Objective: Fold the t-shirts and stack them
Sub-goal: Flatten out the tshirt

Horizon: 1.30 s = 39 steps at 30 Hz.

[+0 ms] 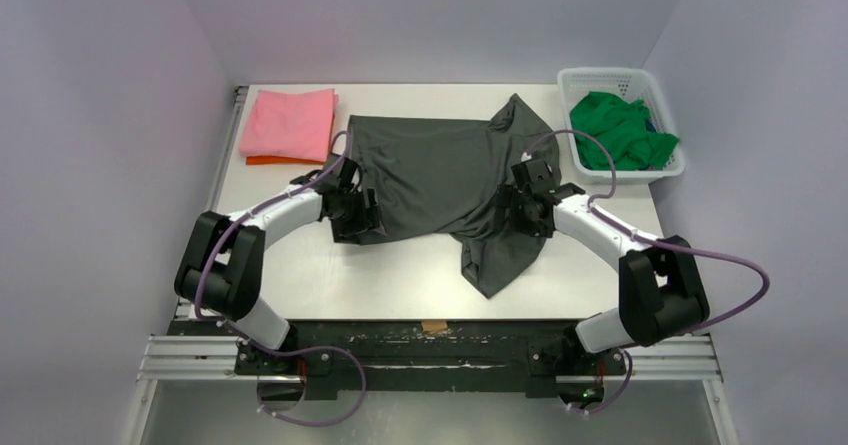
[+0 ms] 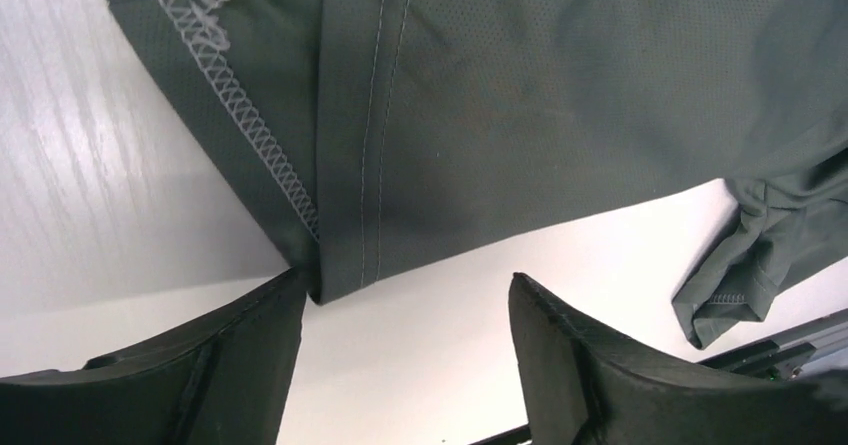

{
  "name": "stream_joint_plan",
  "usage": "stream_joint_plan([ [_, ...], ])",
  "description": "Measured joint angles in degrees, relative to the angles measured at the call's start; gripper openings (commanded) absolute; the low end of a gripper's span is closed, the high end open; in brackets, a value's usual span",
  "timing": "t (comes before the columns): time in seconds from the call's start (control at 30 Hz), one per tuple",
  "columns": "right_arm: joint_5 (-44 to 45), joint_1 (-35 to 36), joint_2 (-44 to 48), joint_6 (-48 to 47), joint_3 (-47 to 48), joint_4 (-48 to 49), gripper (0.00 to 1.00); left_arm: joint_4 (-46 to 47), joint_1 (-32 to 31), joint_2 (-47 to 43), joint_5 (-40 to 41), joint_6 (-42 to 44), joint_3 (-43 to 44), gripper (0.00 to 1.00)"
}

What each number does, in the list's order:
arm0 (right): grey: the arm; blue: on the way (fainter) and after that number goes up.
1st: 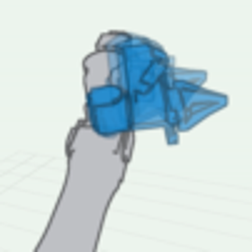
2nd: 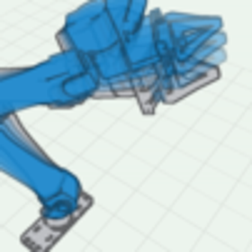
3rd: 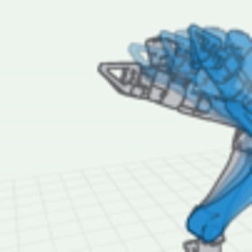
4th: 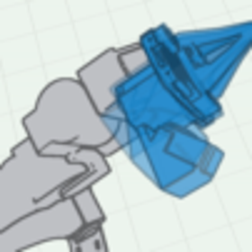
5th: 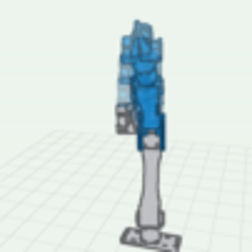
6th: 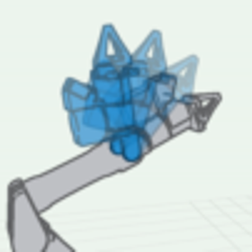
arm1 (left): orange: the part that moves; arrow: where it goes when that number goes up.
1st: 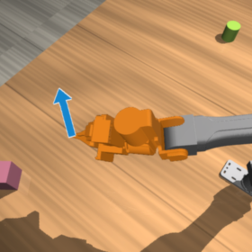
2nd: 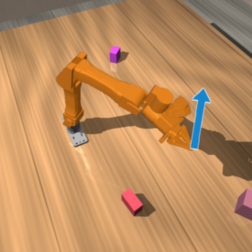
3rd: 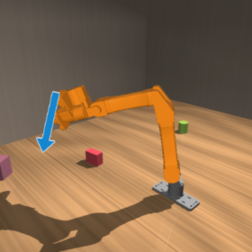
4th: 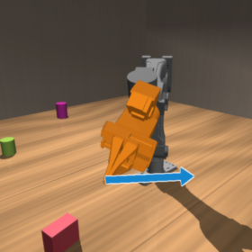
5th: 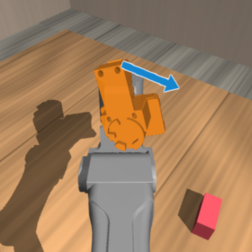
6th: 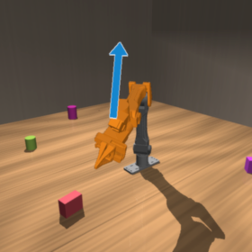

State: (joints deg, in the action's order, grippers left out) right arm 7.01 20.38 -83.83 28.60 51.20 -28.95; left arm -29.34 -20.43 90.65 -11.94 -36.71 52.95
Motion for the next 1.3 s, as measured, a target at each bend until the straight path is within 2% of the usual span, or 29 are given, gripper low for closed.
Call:
stream_joint_plan([
  [0.1,0.2,0.4,2.2,0.6,-1.9,-0.7,0.81,1.8,0.0,1.7,0.0,-0.2,0.1,0.64],
  [0.2,1.0,0.6,4.2,1.0,-2.8,-0.9,0.81,2.3,0.0,3.2,0.1,-0.4,1.0,0.56],
  [0.3,1.2,0.6,5.4,1.1,-3.5,-1.0,0.8,2.8,-0.2,4.8,0.2,-0.8,2.3,0.28],
  [0.37,1.3,0.8,5.9,1.2,-4.5,-1.0,0.77,3.3,-0.2,6.0,0.3,-0.9,2.9,0.0],
  [0.5,1.0,2.8,6.3,1.5,-7.5,-1.4,0.74,3.6,-0.3,7.2,0.1,-1.2,3.1,0.0],
  [0.63,0.8,9.1,6.2,2.0,-9.9,-2.5,0.72,3.4,-0.3,6.3,0.0,-1.2,3.0,0.0],
  [0.77,0.7,14.3,5.7,2.7,-10.6,-3.2,0.7,2.6,-0.3,-0.9,0.2,-1.2,1.4,0.0],
  [0.87,1.1,15.1,5.5,3.0,-10.8,-3.3,0.68,1.5,-0.3,-8.0,1.1,-1.2,1.1,0.0],
  [1.0,2.7,15.3,4.9,3.7,-10.8,-3.7,0.46,0.8,-0.2,-13.6,3.5,-1.2,1.5,0.0],
  [1.1,4.1,15.2,4.7,5.1,-10.8,-4.2,0.41,-0.9,0.4,-12.6,4.7,-1.2,3.1,0.0],
  [1.3,7.1,15.2,4.6,7.9,-10.5,-5.6,0.38,-2.5,4.0,-7.5,5.0,-0.6,7.6,0.0],
])
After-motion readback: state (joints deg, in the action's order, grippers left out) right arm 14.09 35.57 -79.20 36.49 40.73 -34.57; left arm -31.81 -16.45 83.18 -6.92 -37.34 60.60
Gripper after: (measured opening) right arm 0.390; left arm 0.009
